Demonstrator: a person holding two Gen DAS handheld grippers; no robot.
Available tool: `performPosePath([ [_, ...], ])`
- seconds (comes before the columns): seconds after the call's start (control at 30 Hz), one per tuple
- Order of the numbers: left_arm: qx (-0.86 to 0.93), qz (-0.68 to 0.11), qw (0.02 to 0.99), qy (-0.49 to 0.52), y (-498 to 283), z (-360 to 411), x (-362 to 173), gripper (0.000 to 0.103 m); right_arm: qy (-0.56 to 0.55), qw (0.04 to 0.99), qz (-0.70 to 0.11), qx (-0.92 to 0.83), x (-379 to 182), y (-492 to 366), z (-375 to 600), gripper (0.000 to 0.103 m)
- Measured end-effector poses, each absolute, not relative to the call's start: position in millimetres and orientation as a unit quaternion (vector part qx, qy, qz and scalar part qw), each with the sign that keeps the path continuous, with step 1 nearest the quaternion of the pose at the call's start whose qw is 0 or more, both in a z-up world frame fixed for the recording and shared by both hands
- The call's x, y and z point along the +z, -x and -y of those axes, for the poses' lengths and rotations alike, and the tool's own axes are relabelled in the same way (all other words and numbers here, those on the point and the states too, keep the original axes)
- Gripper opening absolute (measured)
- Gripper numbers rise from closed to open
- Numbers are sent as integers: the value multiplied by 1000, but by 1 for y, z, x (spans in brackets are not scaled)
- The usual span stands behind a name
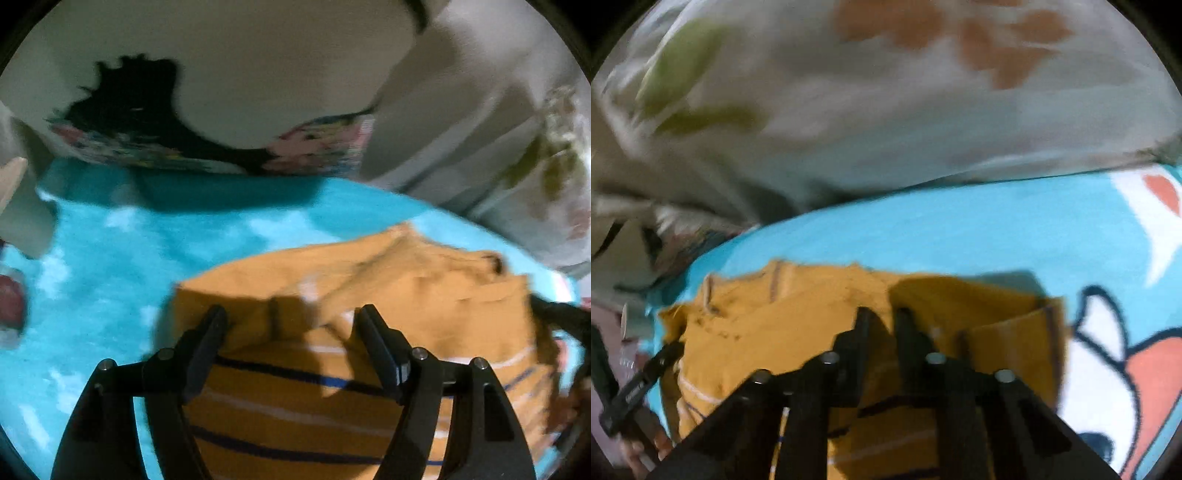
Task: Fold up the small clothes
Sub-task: 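Fold the hem up toward the collar with both grippers and release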
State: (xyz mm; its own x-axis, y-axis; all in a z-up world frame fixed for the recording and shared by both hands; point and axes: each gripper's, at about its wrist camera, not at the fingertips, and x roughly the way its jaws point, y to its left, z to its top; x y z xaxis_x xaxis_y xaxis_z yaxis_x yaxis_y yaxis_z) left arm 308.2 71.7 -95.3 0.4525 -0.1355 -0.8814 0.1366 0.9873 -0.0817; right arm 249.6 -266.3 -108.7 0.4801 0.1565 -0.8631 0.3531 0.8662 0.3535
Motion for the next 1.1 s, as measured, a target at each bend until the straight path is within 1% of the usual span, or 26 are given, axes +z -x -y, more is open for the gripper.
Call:
performPosePath([
  [0.07, -77, -525, 848, 17, -312, -84, -103, 73, -239, 824, -509, -73, -106, -250, 268, 5],
  [0.1, -75, -522, 850, 19, -312, -89, -103, 73, -215, 826, -513, -93, -104, -250, 268, 10],
  [0.13, -75, -520, 850, 16, -312, -90, -103, 73, -193, 825, -519, -115, -102, -248, 270, 20],
  [0.17, -79, -520, 851, 13, -313, -92, -103, 73, -184, 821, -523, -138, -103, -248, 275, 42],
  [0.27, -85, -517, 852, 24, -316, -102, -101, 73, -234, 813, -510, -154, -99, -236, 298, 43],
  [0.3, -78, -517, 852, 37, -318, -109, -100, 73, -237, 816, -504, -157, -94, -232, 300, 45],
  [0.33, -60, -520, 850, 54, -321, -120, -100, 76, -235, 821, -496, -156, -86, -226, 301, 45],
  [0.37, -53, -528, 844, 81, -321, -136, -100, 79, -229, 826, -491, -154, -79, -221, 300, 45],
  [0.4, -57, -537, 831, 132, -323, -153, -104, 79, -222, 831, -487, -152, -74, -216, 296, 47],
  [0.47, -65, -533, 824, 180, -322, -173, -100, 79, -202, 839, -483, -147, -65, -206, 287, 50],
  [0.53, -58, -531, 828, 168, -315, -178, -93, 79, -186, 846, -480, -141, -59, -197, 278, 50],
  [0.63, -52, -509, 849, 133, -290, -178, -71, 79, -161, 857, -473, -125, -51, -178, 262, 51],
  [0.77, -30, -459, 884, 79, -236, -168, -29, 79, -143, 868, -467, -95, -43, -163, 236, 58],
  [0.83, -11, -431, 900, 61, -208, -163, -7, 80, -144, 869, -467, -79, -46, -158, 220, 58],
  [0.9, 9, -399, 915, 48, -184, -151, 12, 84, -146, 870, -467, -61, -42, -143, 212, 58],
  [0.97, 25, -351, 935, 39, -147, -147, 37, 99, -142, 870, -469, -52, -37, -129, 207, 58],
  [1.0, 29, -330, 943, 34, -135, -138, 44, 102, -136, 871, -470, -47, -35, -117, 205, 58],
  [1.1, 29, -279, 959, 25, -92, -122, 69, 103, -116, 875, -468, -40, -27, -91, 202, 58],
])
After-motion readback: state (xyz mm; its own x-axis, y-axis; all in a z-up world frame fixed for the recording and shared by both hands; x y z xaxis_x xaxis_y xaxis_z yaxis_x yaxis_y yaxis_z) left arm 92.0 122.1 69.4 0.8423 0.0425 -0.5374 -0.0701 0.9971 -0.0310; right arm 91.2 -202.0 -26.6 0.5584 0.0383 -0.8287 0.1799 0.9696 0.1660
